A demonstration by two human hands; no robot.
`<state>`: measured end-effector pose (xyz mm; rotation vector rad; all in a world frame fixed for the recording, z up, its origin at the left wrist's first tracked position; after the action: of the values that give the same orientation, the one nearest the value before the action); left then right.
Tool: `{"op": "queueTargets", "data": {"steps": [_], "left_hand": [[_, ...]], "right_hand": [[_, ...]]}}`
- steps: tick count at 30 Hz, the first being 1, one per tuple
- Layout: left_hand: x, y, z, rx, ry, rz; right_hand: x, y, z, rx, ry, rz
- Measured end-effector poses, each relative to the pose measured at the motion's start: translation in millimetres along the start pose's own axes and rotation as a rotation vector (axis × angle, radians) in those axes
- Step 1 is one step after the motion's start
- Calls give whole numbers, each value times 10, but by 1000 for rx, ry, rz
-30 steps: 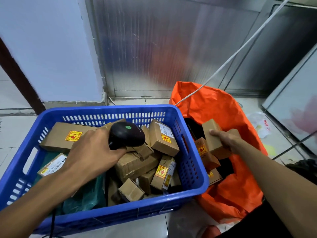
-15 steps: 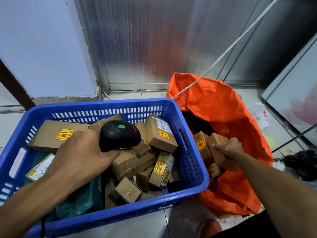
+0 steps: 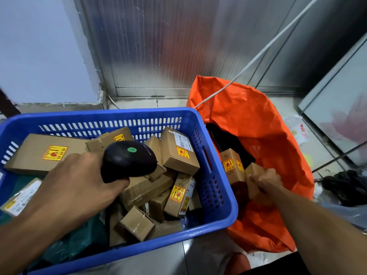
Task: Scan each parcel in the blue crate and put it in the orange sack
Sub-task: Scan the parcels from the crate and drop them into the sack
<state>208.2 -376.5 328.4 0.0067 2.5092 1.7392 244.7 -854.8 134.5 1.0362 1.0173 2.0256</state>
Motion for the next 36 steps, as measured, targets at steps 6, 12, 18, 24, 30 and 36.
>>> {"op": "queueTargets", "data": {"steps": [6, 12, 18, 24, 30, 36], "left_hand": [[-9, 0, -36, 39, -11, 62], [-4, 21, -86, 53, -27, 64], [12, 46, -79, 83, -12, 105], [46, 89, -107, 65, 4, 101], [52, 88, -160, 71, -4, 104], [49, 70, -181, 57, 6, 118]], "right_hand": [[-72, -47, -188, -3, -54, 7], [-49, -88, -181, -30, -71, 33], [-8, -160, -169, -13, -99, 53], [41, -256, -173, -15, -75, 69], [32, -315, -134, -90, -101, 83], [-376, -599, -405, -95, -114, 103]]}}
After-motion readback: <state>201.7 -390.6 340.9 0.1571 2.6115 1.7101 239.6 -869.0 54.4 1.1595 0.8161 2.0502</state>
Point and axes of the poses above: each hand's wrist, its own x-axis away from the middle knuckle, its own y-axis out of the back of the hand, z = x × y, the point moved 1 cm from there along -x, towards the middle knuckle, and after that the axes turned 7 degrees about -x, right-handed, at the moved point
